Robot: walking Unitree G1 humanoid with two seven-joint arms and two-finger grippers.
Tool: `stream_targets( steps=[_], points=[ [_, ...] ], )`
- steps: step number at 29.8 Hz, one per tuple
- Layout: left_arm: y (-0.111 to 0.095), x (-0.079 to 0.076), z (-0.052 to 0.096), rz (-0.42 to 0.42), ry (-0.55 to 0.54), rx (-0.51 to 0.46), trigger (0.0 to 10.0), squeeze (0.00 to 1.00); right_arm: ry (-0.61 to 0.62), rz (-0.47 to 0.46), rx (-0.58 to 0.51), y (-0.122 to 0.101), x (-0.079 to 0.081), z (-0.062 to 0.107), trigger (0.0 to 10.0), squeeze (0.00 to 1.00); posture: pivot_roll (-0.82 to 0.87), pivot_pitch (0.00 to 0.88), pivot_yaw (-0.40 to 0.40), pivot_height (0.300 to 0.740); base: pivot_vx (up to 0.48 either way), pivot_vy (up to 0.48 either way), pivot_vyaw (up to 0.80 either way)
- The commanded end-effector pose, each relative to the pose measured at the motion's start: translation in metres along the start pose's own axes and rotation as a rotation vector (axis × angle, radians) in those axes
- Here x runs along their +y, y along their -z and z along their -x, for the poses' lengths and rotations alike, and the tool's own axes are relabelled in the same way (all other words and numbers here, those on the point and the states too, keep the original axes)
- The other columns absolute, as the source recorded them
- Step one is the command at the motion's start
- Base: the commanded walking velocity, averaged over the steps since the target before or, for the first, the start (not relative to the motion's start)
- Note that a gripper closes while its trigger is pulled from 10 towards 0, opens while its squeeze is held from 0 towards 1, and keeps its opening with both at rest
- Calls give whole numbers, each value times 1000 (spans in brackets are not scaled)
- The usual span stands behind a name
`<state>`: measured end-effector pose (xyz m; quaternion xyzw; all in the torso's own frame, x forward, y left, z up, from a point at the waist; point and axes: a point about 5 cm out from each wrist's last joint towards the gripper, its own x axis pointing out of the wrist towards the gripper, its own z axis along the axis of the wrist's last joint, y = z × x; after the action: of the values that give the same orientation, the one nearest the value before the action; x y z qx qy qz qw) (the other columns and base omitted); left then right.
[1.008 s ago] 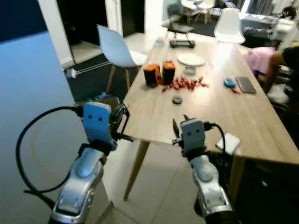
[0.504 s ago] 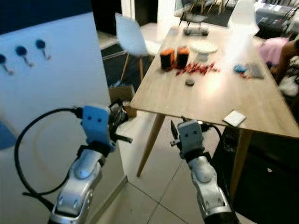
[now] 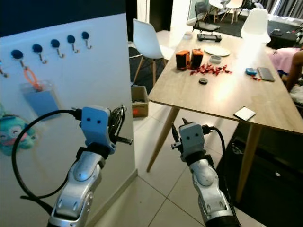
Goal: Hang keys on a hook
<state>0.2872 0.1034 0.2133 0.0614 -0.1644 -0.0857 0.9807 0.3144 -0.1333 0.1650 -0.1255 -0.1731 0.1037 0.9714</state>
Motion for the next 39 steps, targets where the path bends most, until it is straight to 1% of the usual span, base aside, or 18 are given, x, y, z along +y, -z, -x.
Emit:
stream_targets(
  steps=[1,16,23,28,31,39],
  points=[
    [-1,-2,1,-3,9,-4,10000,0,8,-4,7,1,-3,2,10000,0,33,141,-53,740,0,0,0],
    [-1,-3,2,-3,12,-4,10000,0,-1,10,8,1,-2,2,10000,0,32,144,-57,740,0,0,0],
    [0,-4,2,-4,16,-1,10000,0,-7,-17,13,2,-1,2,10000,0,33,142,-57,740,0,0,0],
    [2,-4,2,-8,21,2,10000,0,-17,13,17,3,0,2,10000,0,33,139,-57,740,0,0,0],
    [3,-4,2,-13,23,3,10000,0,-26,8,15,3,1,2,10000,0,34,136,-56,740,0,0,456],
    [3,-4,1,-20,28,1,10000,0,-39,15,9,2,3,1,10000,0,35,125,-54,740,0,0,800]
  ],
)
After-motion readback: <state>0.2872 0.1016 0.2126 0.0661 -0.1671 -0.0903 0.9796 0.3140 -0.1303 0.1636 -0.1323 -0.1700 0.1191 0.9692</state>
